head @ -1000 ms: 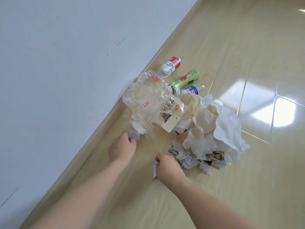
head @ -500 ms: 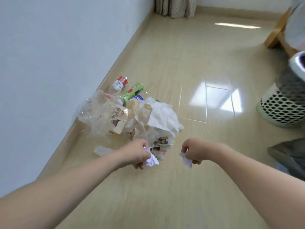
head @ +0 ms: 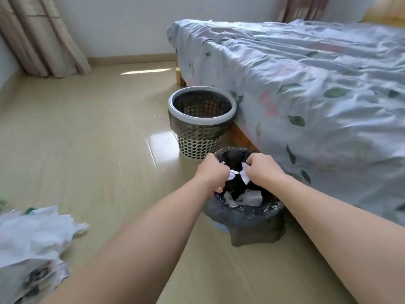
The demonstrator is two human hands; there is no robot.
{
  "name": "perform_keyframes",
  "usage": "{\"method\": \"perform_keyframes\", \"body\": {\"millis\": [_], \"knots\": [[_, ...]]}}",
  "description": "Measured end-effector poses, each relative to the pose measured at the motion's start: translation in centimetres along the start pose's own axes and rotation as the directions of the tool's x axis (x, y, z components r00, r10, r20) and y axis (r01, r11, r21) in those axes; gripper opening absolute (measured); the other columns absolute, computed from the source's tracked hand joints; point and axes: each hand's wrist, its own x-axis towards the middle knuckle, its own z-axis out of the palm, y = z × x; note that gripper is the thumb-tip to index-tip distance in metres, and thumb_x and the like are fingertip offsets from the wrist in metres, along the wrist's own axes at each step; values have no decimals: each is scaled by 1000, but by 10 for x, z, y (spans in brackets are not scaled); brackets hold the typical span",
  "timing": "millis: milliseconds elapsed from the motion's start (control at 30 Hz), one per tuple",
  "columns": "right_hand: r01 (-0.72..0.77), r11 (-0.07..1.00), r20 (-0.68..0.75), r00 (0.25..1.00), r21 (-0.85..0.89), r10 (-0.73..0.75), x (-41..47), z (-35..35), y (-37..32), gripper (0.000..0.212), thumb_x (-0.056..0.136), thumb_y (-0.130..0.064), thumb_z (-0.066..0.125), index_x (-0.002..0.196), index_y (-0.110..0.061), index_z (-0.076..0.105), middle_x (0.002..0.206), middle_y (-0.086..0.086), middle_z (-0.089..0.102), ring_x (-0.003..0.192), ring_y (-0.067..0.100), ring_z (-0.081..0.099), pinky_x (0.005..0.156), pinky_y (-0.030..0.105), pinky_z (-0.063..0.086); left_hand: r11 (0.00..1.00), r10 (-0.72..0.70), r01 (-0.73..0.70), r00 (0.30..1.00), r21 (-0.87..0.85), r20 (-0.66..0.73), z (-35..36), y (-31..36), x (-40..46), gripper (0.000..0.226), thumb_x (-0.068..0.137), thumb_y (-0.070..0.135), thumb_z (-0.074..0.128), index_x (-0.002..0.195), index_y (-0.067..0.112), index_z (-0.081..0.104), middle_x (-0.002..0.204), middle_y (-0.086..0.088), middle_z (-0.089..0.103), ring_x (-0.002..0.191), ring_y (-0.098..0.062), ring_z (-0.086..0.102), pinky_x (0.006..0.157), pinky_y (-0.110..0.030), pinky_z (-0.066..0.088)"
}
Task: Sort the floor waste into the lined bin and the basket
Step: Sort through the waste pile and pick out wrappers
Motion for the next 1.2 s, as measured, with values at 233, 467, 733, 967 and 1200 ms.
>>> {"method": "perform_keyframes", "body": {"millis": [233, 467, 733, 967, 1200], "knots": [[34, 999, 146, 989, -4, -33, -1, 17, 5, 22, 90, -9, 49, 107, -13, 61, 102, 8, 61, 94, 26, 60, 73, 27, 48, 924, 57, -28, 996, 382, -63, -36, 1, -14, 29, 85, 8, 36, 111, 8, 48, 103, -14, 58, 85, -32, 66, 58, -38, 59], [595, 785, 423, 764, -170, -487, -61, 106, -194, 39, 92, -16, 42, 129, -17, 53, 129, 6, 56, 116, 27, 54, 95, 33, 47, 554, -120, 97, 992, 827, -36, -226, -131, -113, 34, 90, 13, 38, 118, 19, 58, 118, -3, 61, 100, -24, 58, 84, -34, 51], [908, 402, 765, 342, -119, -546, -211, 286, -341, 35, 90, -8, 44, 124, -9, 55, 123, 10, 57, 111, 29, 55, 87, 33, 48, 522, -484, 504, 839, 688, -247, -368, -373, -263, 25, 95, 16, 40, 115, 14, 54, 123, -8, 58, 99, -27, 58, 65, -28, 43], [813, 565, 722, 473, -138, -505, -250, 369, -366, 39, 87, -8, 40, 126, -11, 42, 122, 9, 53, 111, 29, 54, 81, 35, 45, 574, -434, 603, 798, 554, -418, -367, -473, -273, 52, 95, 26, 40, 145, 22, 26, 131, -12, 57, 114, -34, 58, 88, -37, 48], [712, 673, 561, 646, -200, -517, -245, 394, -373, 6, 92, -11, 40, 96, -14, 42, 103, 6, 55, 89, 27, 55, 64, 31, 32, 748, -352, 533, 824, 396, -444, -362, -509, -276, 14, 96, 29, 41, 97, 20, 51, 105, -3, 65, 94, -27, 59, 70, -31, 42]]}}
